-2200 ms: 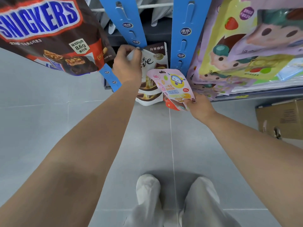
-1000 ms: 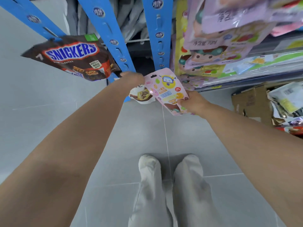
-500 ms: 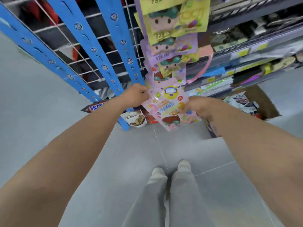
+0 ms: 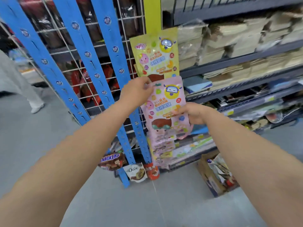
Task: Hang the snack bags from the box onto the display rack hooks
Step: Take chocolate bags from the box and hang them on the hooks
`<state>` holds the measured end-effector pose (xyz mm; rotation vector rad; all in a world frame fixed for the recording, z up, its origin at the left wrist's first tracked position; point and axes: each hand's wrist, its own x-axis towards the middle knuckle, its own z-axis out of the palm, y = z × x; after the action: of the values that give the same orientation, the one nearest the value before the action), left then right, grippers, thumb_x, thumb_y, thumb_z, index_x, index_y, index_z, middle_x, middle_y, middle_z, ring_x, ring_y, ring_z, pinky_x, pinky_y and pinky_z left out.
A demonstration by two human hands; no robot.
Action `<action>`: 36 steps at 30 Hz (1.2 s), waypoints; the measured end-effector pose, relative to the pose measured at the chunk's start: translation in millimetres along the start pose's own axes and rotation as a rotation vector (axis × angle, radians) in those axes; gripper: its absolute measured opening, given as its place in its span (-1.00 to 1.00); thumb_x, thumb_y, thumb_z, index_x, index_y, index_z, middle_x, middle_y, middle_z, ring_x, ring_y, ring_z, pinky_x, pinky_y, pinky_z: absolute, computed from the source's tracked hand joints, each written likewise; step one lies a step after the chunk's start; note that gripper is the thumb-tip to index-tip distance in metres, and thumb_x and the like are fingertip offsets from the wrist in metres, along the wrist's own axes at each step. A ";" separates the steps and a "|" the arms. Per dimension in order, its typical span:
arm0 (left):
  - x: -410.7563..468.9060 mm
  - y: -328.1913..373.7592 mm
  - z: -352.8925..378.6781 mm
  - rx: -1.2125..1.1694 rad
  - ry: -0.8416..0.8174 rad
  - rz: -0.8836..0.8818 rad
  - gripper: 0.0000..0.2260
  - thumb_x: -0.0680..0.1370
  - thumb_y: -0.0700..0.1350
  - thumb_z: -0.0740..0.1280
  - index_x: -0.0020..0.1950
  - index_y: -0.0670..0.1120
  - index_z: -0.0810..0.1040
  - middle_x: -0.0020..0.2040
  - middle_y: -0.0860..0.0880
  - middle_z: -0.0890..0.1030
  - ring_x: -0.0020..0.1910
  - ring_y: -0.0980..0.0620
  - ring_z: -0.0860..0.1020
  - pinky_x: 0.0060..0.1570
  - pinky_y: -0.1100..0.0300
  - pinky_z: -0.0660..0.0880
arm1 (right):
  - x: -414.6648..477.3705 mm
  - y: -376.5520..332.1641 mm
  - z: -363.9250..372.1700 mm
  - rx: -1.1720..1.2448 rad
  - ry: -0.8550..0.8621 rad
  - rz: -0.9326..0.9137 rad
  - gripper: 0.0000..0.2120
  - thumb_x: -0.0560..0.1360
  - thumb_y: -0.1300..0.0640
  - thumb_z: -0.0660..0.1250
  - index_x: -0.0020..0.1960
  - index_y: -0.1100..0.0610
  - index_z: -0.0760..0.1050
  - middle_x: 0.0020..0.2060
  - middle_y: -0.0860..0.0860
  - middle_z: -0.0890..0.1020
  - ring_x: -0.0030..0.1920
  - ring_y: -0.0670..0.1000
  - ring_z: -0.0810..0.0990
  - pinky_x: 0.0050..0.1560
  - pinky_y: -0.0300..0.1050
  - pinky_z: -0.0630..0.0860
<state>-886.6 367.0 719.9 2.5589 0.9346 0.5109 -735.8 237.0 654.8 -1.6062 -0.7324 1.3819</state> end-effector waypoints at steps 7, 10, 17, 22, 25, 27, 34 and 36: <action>50.6 45.8 -51.3 -0.086 0.427 0.050 -0.83 0.56 -0.02 0.22 -0.07 -0.09 0.53 -0.10 -0.03 0.61 -0.03 -0.09 0.53 -0.13 0.09 0.34 | -6.8 -91.6 -19.5 -0.038 0.218 -0.287 -0.86 0.48 0.22 0.36 0.04 0.15 0.56 0.01 0.04 0.64 0.19 0.10 0.55 0.34 0.10 0.38; 73.7 53.7 -66.2 -0.151 0.548 0.057 -0.82 0.54 -0.02 0.23 -0.10 -0.09 0.55 -0.12 0.00 0.62 -0.06 -0.07 0.55 -0.10 0.07 0.38 | -11.7 -124.0 -21.0 -0.110 0.330 -0.414 -0.86 0.47 0.23 0.37 0.03 0.15 0.54 0.03 0.09 0.63 0.08 0.09 0.60 0.16 -0.02 0.52; 124.3 72.0 -97.7 -0.126 0.657 0.121 -0.82 0.56 0.00 0.23 0.05 0.01 0.57 -0.02 0.06 0.64 0.05 0.01 0.54 0.13 0.07 0.30 | 7.0 -174.0 -28.3 -0.047 0.584 -0.660 -0.74 0.41 0.22 0.45 0.05 0.17 0.47 -0.08 0.01 0.64 -0.07 0.00 0.62 -0.06 -0.11 0.57; 143.9 75.1 -104.3 0.064 0.575 0.089 -0.73 0.59 0.04 0.18 0.23 0.01 0.53 0.15 0.01 0.60 0.16 -0.06 0.51 0.16 0.03 0.23 | 20.0 -182.1 -34.8 -0.046 0.657 -0.702 -0.71 0.37 0.20 0.48 -0.01 0.13 0.42 -0.20 -0.08 0.59 -0.15 -0.02 0.61 -0.11 -0.10 0.58; 148.5 78.6 -105.8 0.061 0.552 0.047 -0.74 0.59 0.05 0.17 0.14 -0.02 0.54 0.06 0.00 0.60 0.07 -0.06 0.51 0.14 0.02 0.21 | 25.3 -181.6 -37.8 -0.046 0.664 -0.700 -0.71 0.37 0.19 0.48 0.00 0.13 0.43 -0.13 -0.02 0.62 -0.08 0.03 0.64 -0.03 -0.03 0.59; 151.0 82.0 -108.1 0.045 0.548 0.006 -0.78 0.58 0.03 0.15 -0.02 -0.05 0.53 -0.10 0.01 0.54 -0.08 -0.04 0.44 0.09 0.03 0.19 | 27.3 -181.8 -38.9 -0.033 0.650 -0.701 -0.71 0.37 0.19 0.47 0.01 0.12 0.43 -0.14 -0.04 0.62 -0.09 0.01 0.64 -0.05 -0.05 0.59; 154.2 88.6 -117.8 0.110 0.458 -0.120 -0.78 0.54 -0.09 0.15 -0.30 -0.05 0.42 -0.41 0.05 0.37 -0.20 -0.10 0.39 0.17 -0.03 0.18 | 32.9 -182.1 -39.9 -0.077 0.640 -0.696 -0.70 0.35 0.12 0.49 -0.01 0.09 0.43 -0.04 0.02 0.64 -0.06 0.04 0.66 0.01 0.08 0.60; 152.8 89.4 -121.0 0.078 0.427 -0.155 -0.73 0.52 -0.10 0.15 -0.40 -0.04 0.32 -0.45 0.03 0.36 -0.24 -0.10 0.39 0.22 -0.04 0.19 | 33.8 -180.9 -38.5 -0.107 0.642 -0.696 -0.72 0.36 0.05 0.48 -0.05 0.05 0.42 -0.02 0.03 0.64 -0.05 0.04 0.65 0.01 0.07 0.60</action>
<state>-784.1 431.3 897.0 2.4611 1.3057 1.0172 -672.6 338.4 800.0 -1.5310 -0.8513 0.3047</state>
